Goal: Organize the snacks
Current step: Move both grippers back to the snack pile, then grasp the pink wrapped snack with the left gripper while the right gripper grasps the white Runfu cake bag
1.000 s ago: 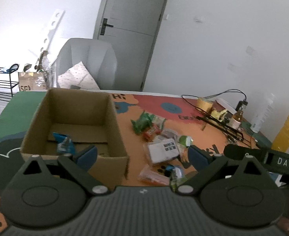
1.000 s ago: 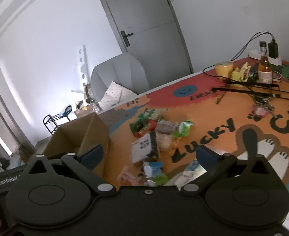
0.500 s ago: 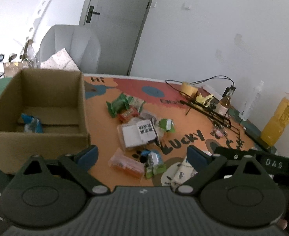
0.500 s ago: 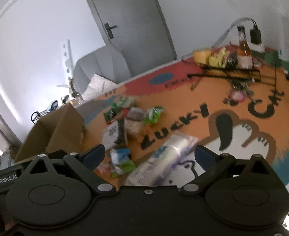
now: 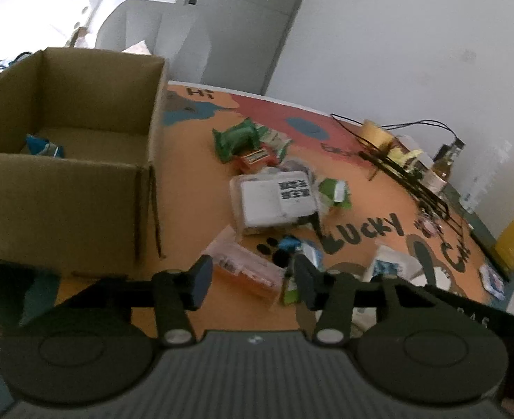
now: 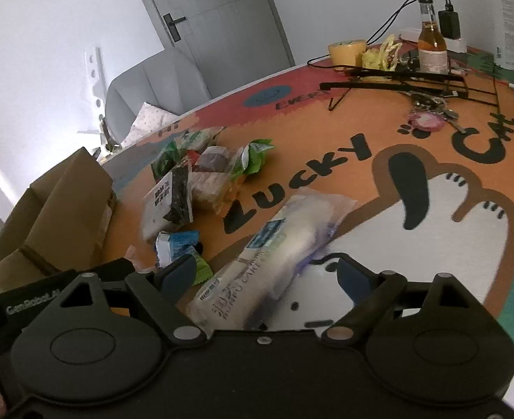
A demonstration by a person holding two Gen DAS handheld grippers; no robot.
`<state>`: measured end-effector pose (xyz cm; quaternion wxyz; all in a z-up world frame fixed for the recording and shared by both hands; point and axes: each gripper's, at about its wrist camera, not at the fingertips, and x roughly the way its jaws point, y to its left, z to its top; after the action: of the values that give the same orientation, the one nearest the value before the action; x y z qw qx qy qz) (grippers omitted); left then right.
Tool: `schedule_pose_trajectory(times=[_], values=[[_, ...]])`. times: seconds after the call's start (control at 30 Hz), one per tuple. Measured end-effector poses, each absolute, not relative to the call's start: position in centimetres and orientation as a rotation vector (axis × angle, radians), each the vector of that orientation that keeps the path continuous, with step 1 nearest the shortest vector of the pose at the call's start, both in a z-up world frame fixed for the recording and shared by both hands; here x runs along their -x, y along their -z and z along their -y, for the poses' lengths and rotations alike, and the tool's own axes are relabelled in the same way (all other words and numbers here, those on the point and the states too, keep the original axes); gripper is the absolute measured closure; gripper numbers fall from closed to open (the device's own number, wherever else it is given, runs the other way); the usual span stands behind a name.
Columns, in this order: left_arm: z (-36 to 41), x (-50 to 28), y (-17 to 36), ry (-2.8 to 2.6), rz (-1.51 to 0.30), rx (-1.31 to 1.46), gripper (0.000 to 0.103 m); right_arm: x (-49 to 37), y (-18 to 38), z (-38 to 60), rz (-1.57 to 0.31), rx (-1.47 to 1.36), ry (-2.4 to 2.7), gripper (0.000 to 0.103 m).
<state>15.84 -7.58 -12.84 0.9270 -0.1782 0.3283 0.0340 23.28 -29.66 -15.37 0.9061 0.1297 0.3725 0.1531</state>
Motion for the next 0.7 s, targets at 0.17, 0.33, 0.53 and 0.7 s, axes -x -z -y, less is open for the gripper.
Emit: schedule_pose_trajectory(times=[0.17,0.33,0.53,0.7], values=[[7.8,-16.5,13.3,-0.117,-0.665,0.37,0.057,-23.9,15.9,28.7,-0.777,-0.244,-0.323,0.022],[8.2,-17.0,13.6,-0.137,-0.655,0.361,0.057,-23.8,16.0,28.8,-0.77,-0.205,-0.306,0.033],[8.6,-17.2,13.7,-0.149,-0.642,0.35,0.057,-23.6,16.0,30.3,-0.766,-0.208,-0.277,0.04],[8.4,-16.7,13.6,-0.136,-0.635,0.353,0.069,-23.5,16.1,30.9,-0.762,-0.225,-0.258,0.041]])
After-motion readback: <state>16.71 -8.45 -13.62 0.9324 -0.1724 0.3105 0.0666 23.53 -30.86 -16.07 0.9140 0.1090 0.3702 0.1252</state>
